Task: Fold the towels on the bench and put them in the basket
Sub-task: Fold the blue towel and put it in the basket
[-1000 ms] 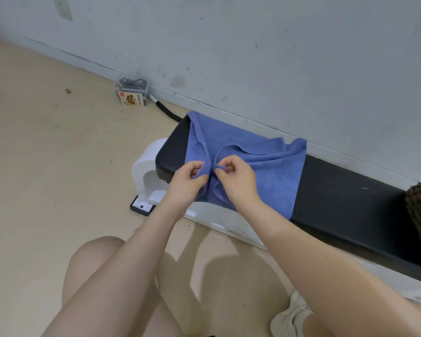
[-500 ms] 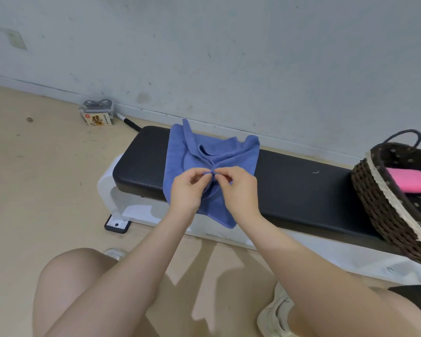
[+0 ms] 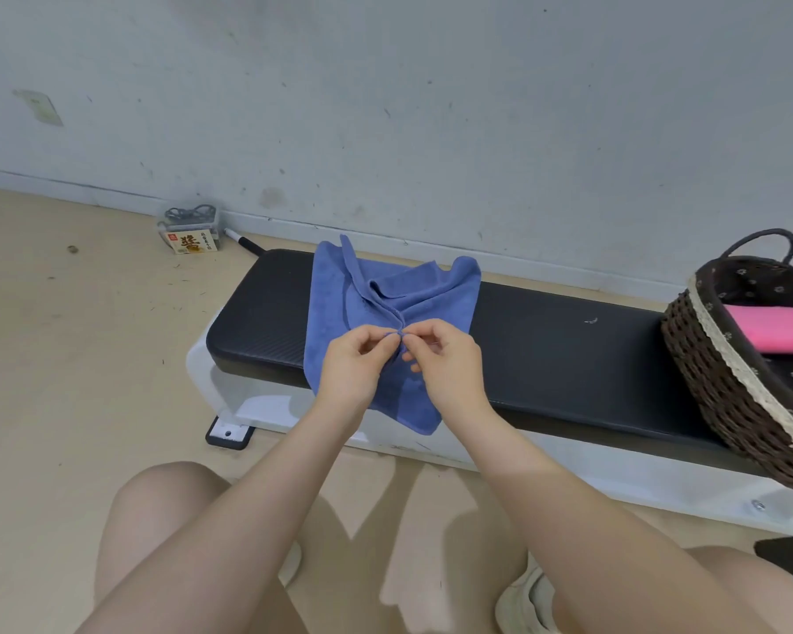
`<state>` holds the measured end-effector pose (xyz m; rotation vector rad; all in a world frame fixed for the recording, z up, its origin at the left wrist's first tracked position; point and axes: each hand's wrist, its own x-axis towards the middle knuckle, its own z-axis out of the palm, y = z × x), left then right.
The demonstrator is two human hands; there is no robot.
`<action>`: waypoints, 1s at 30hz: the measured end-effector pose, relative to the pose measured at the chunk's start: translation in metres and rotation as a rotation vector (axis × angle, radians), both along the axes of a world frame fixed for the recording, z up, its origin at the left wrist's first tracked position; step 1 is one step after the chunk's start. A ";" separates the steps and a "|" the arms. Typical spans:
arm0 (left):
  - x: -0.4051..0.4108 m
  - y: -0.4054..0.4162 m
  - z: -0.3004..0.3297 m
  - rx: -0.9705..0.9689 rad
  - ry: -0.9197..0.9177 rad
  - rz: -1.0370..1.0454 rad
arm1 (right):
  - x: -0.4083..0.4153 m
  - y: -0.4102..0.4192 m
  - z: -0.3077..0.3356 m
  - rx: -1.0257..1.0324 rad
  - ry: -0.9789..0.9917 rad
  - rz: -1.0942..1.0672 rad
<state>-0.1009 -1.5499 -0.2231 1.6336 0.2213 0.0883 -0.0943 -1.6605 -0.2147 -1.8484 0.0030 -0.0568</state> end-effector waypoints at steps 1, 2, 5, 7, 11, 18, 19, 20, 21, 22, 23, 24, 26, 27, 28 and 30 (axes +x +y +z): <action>0.000 -0.001 0.000 0.007 0.001 -0.012 | 0.001 -0.001 0.000 0.007 0.018 -0.007; 0.000 -0.002 0.000 0.010 0.000 -0.029 | 0.002 -0.001 0.001 0.018 0.040 -0.013; 0.001 -0.002 0.001 -0.008 -0.004 -0.097 | 0.005 -0.004 0.004 0.030 0.091 -0.004; 0.003 0.000 0.000 0.031 -0.019 -0.098 | 0.006 -0.007 0.006 0.108 0.148 0.039; 0.009 0.005 0.002 0.161 -0.058 -0.100 | 0.004 -0.014 0.004 0.527 0.350 0.113; 0.014 -0.001 0.012 0.131 -0.010 -0.172 | -0.001 -0.018 -0.004 0.621 0.374 0.106; 0.015 -0.003 0.015 0.016 0.037 -0.155 | -0.002 -0.018 -0.003 0.558 0.335 0.120; 0.016 -0.006 0.018 -0.096 0.074 -0.139 | -0.003 -0.018 -0.001 0.495 0.290 0.137; 0.017 -0.008 0.022 -0.169 0.092 -0.136 | -0.004 -0.018 0.000 0.410 0.230 0.150; 0.016 -0.010 0.027 -0.213 0.094 -0.145 | -0.006 -0.018 0.003 0.309 0.160 0.152; 0.016 -0.012 0.032 -0.252 0.088 -0.162 | -0.007 -0.018 0.005 0.207 0.090 0.143; 0.014 -0.014 0.038 -0.292 0.077 -0.176 | -0.008 -0.018 0.007 0.123 0.034 0.117; 0.011 -0.020 0.049 -0.360 0.046 -0.185 | -0.011 -0.020 0.011 0.035 -0.049 0.054; 0.009 -0.023 0.055 -0.389 0.036 -0.184 | -0.013 -0.021 0.012 0.008 -0.079 0.038; 0.007 -0.026 0.058 -0.411 0.033 -0.185 | -0.015 -0.022 0.012 -0.035 -0.105 0.026; 0.004 -0.031 0.063 -0.437 0.028 -0.194 | -0.018 -0.024 0.012 -0.182 -0.150 0.011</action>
